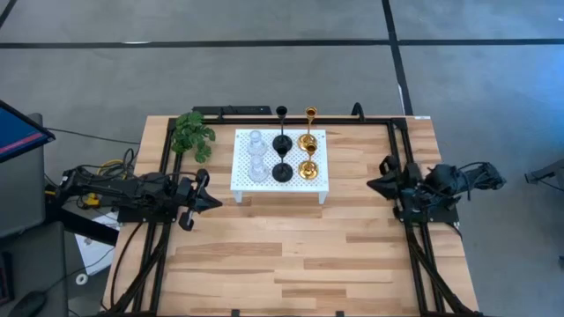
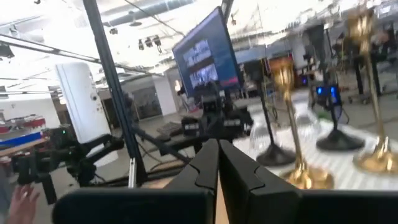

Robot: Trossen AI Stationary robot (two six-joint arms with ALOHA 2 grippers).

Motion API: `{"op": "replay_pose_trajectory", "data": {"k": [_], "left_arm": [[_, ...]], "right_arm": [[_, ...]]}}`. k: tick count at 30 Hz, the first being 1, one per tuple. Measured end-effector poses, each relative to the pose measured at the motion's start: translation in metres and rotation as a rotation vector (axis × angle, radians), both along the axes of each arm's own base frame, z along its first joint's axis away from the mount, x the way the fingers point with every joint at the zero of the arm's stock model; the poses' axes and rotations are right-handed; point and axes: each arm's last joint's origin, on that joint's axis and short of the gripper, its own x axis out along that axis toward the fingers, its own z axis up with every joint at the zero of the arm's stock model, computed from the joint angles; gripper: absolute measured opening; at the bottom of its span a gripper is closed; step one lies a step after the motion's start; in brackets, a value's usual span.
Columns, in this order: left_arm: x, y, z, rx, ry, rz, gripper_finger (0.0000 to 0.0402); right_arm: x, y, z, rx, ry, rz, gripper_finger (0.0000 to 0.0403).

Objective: Pick & Place candle stick holders
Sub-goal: Return to Home Position

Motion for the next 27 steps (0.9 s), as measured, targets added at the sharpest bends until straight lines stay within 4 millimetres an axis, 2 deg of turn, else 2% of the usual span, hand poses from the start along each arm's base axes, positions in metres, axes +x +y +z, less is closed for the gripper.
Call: {"op": "replay_pose_trajectory", "data": {"k": [3,10,27], "left_arm": [[0.000,0.000,0.000,0.000,0.000,0.000,0.0007],[0.000,0.000,0.000,0.000,0.000,0.000,0.0007],[0.000,0.000,0.000,0.000,-0.001,0.000,0.0007]], "right_arm": [[0.004,0.002,-0.013,0.010,0.012,0.018,0.0005],[0.009,0.007,-0.031,-0.061,0.003,0.124,0.0005],[0.011,0.008,-0.043,-0.157,0.112,0.133,0.0005]]}}
